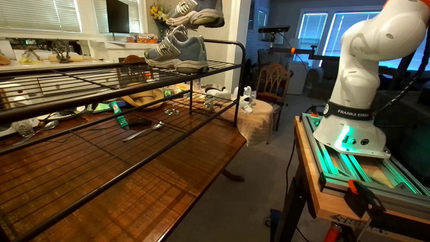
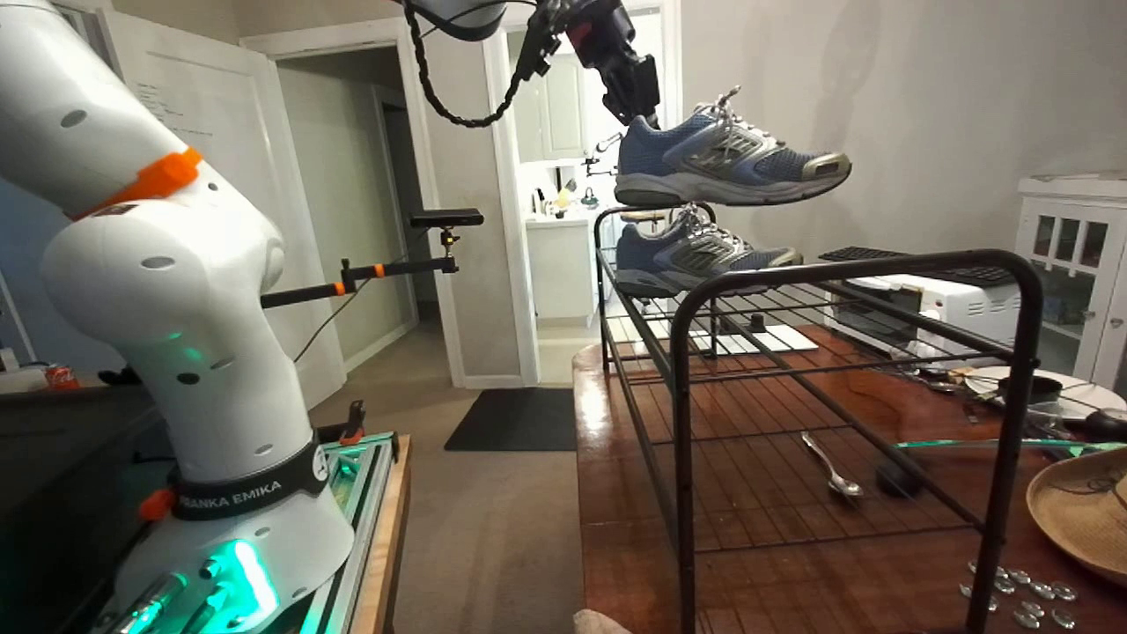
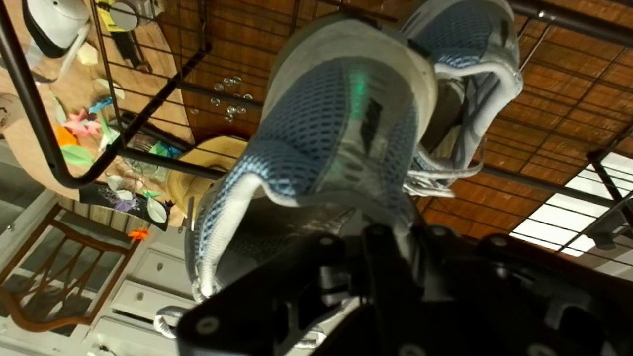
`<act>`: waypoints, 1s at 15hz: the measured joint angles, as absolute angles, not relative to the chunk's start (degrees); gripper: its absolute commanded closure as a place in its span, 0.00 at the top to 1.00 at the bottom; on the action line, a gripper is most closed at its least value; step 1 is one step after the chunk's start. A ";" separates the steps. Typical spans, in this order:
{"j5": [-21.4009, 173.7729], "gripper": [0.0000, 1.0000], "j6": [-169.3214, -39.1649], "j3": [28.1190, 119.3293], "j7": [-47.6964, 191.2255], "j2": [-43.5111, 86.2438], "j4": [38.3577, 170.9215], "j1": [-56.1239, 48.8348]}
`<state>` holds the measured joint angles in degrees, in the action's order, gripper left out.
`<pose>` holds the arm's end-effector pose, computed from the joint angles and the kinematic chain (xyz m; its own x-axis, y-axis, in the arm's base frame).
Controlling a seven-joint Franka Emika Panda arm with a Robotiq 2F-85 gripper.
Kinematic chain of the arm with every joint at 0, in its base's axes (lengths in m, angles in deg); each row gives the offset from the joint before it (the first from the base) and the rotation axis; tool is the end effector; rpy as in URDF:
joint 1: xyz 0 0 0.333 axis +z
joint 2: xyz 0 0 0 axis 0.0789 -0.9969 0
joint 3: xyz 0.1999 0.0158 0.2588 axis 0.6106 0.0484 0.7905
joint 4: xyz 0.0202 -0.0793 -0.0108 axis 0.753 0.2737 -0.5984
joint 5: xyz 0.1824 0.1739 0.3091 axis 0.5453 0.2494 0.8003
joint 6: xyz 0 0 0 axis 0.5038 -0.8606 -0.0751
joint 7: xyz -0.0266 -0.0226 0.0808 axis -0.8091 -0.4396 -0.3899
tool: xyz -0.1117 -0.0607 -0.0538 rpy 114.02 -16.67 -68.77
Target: Move the shoe on the left to the right side of the other shoe
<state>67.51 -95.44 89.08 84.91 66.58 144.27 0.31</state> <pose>0.4322 0.1237 0.5537 0.9027 0.0875 0.4212 0.0174 -0.9857 0.1676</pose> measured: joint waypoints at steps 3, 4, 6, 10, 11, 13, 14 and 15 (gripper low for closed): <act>70.53 0.02 -96.13 87.66 84.50 68.67 147.89 0.36; 71.60 0.02 -96.70 87.13 84.04 69.33 149.03 0.37; 73.54 0.02 -98.42 86.10 83.01 70.34 151.18 0.50; 76.79 0.02 -103.47 84.16 79.02 71.04 154.96 0.90; 77.59 0.02 -104.46 83.67 77.69 71.00 155.71 1.13; 79.05 0.02 -105.88 82.78 74.84 70.87 156.92 1.85; 79.62 0.02 -106.21 82.39 73.46 70.74 157.30 2.28; 80.06 0.02 -106.45 82.09 72.07 70.60 157.64 2.67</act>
<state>80.06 -106.45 82.09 72.07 70.60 157.64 2.67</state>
